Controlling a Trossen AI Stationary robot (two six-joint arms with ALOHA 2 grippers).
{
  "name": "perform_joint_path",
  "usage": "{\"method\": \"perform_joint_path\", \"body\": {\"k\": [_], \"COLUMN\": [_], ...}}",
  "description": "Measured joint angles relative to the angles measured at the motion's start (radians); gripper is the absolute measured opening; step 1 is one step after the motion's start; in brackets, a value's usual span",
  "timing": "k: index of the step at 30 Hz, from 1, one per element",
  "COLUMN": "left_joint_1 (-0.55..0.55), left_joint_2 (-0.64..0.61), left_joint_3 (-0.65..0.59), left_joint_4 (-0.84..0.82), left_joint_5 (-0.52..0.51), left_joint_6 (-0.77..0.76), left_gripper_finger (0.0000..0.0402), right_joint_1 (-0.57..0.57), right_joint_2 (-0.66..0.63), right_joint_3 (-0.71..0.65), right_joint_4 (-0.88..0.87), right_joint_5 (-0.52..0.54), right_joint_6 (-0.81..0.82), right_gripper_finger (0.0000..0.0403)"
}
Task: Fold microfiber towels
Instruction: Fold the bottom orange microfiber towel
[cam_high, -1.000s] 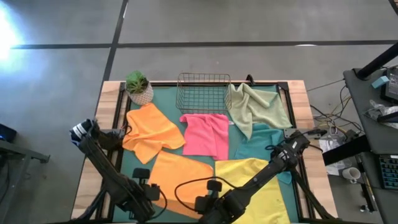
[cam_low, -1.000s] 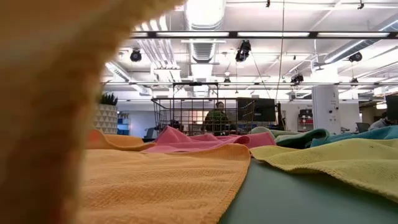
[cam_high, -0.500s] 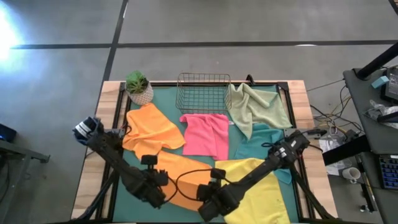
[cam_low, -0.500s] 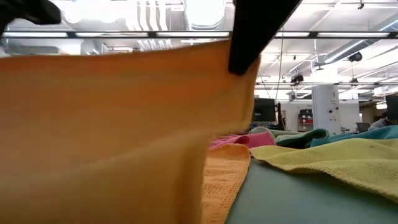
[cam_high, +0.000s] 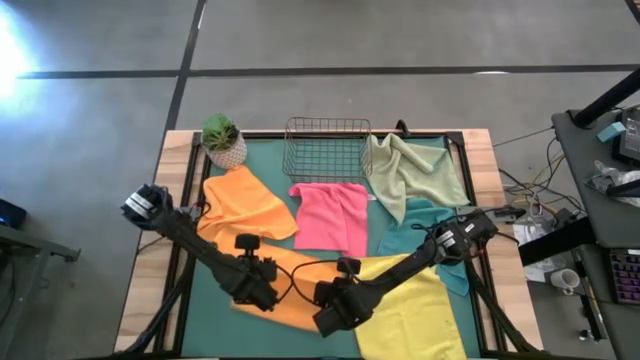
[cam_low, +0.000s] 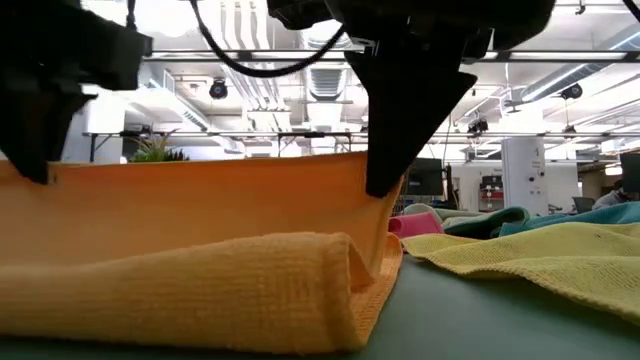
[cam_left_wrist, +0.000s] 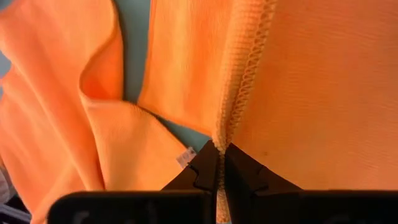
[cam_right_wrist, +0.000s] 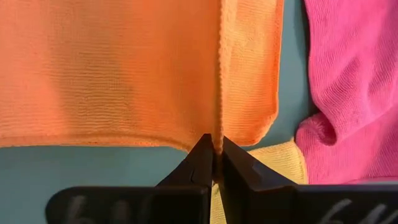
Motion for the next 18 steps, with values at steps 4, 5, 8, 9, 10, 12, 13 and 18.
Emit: {"method": "perform_joint_path", "body": {"k": [4, 5, 8, 9, 10, 12, 13, 18], "left_joint_1": [0.032, 0.039, 0.056, 0.062, 0.068, 0.082, 0.09, 0.126], "left_joint_2": [-0.001, 0.0, -0.001, -0.001, -0.001, -0.001, -0.001, -0.001], "left_joint_3": [-0.016, -0.02, -0.029, -0.031, -0.033, -0.034, -0.035, -0.04], "left_joint_4": [0.054, 0.064, 0.07, 0.071, 0.071, 0.071, 0.072, 0.087], "left_joint_5": [0.0, 0.0, -0.001, -0.001, -0.001, -0.002, -0.003, -0.003], "left_joint_6": [0.057, 0.066, 0.091, 0.102, 0.114, 0.138, 0.14, 0.176], "left_gripper_finger": [0.0, 0.0, 0.0, 0.0, 0.0, 0.0, 0.0, 0.0], "right_joint_1": [-0.001, -0.002, -0.004, -0.008, -0.013, -0.024, -0.03, -0.056], "right_joint_2": [-0.002, -0.003, -0.006, -0.006, -0.006, -0.006, -0.006, -0.006], "right_joint_3": [0.0, 0.001, 0.011, 0.011, 0.011, 0.01, 0.01, 0.01], "right_joint_4": [0.001, 0.0, -0.004, -0.006, -0.01, -0.018, -0.022, -0.027], "right_joint_5": [-0.025, -0.035, -0.04, -0.04, -0.041, -0.043, -0.043, -0.044], "right_joint_6": [0.011, 0.017, 0.02, 0.02, 0.02, 0.02, 0.02, 0.012], "right_gripper_finger": [0.0008, 0.0008, 0.0008, 0.0008, 0.0008, 0.0008, 0.0008, 0.0008]}}
